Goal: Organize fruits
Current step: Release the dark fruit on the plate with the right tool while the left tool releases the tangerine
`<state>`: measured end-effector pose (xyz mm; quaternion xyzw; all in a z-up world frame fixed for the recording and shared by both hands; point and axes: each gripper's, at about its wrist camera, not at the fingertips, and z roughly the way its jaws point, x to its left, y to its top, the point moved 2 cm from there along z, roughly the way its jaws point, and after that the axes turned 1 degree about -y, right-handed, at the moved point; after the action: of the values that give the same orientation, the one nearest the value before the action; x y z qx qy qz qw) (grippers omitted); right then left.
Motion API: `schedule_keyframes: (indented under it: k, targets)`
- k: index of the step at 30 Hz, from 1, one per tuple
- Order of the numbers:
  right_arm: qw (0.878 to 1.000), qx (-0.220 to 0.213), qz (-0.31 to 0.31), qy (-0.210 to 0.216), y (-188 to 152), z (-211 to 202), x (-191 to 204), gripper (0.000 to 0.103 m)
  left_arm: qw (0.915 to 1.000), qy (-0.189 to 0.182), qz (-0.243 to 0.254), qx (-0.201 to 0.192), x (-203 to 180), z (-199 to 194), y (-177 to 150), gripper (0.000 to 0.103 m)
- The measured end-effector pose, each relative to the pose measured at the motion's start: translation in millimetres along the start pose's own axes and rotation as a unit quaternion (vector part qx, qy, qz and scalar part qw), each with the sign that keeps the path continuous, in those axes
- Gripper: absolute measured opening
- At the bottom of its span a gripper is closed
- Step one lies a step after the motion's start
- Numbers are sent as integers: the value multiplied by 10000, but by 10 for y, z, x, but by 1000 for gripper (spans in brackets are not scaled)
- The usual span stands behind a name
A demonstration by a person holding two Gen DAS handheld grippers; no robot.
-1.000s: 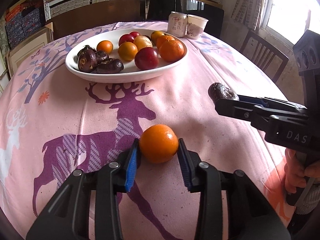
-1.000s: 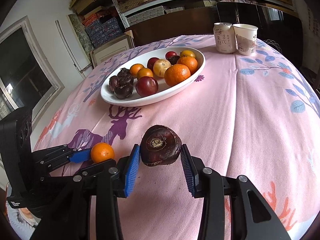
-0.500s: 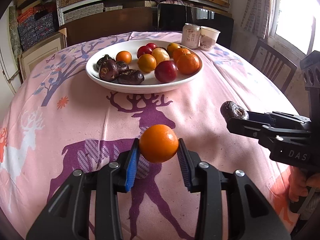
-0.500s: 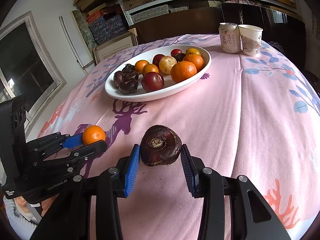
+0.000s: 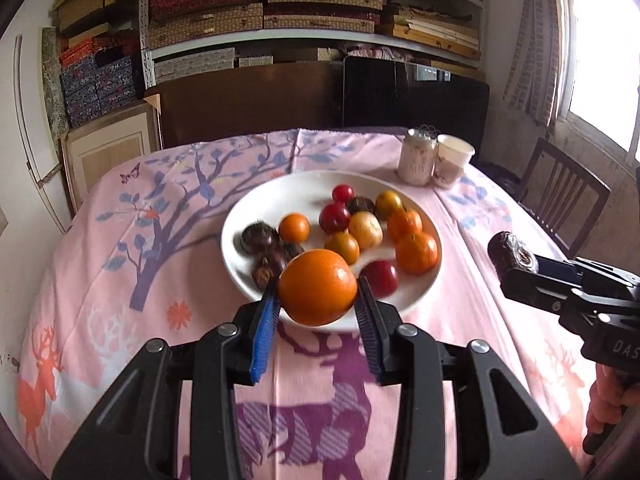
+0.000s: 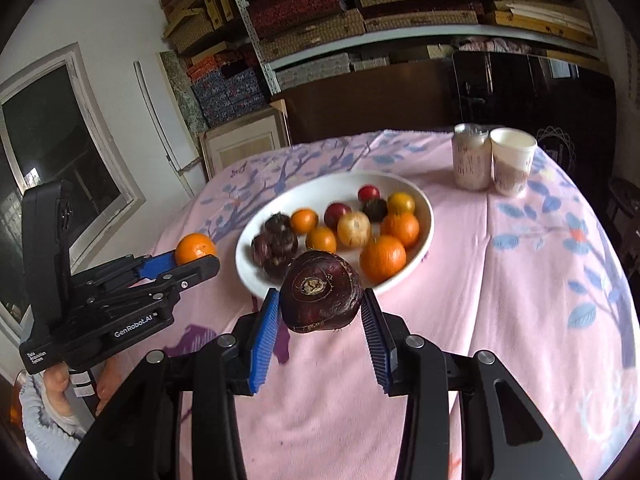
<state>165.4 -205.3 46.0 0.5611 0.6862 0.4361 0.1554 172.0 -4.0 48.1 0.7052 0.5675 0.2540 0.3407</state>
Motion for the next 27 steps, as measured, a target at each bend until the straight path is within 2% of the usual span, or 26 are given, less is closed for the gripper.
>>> schedule_keyframes:
  k: [3, 7, 13, 18, 20, 22, 27]
  targets:
    - [9998, -174, 66, 16, 316, 94, -17, 42, 9998, -35, -176, -69, 93, 143, 300, 37]
    - [9999, -74, 107, -33, 560, 469, -59, 42, 9997, -46, -245, 42, 139, 507, 570, 37]
    - [9984, 488, -41, -265, 617, 1173, -123, 42, 9993, -10, -212, 321, 167, 1148, 750, 37]
    - [9963, 719, -250, -400, 610, 1504, -108, 42, 9980, 32, -260, 572, 243, 1526, 766, 37]
    - [9958, 749, -349, -403, 591, 1559, -90, 45, 9978, 79, -325, 569, 285, 1578, 735, 54]
    - [9955, 745, -415, -412, 574, 1566, -76, 51, 9979, 45, -370, 527, 313, 1570, 700, 57]
    - [9954, 680, -510, -435, 550, 1468, -26, 51, 9987, 40, -253, 438, 281, 1419, 658, 58]
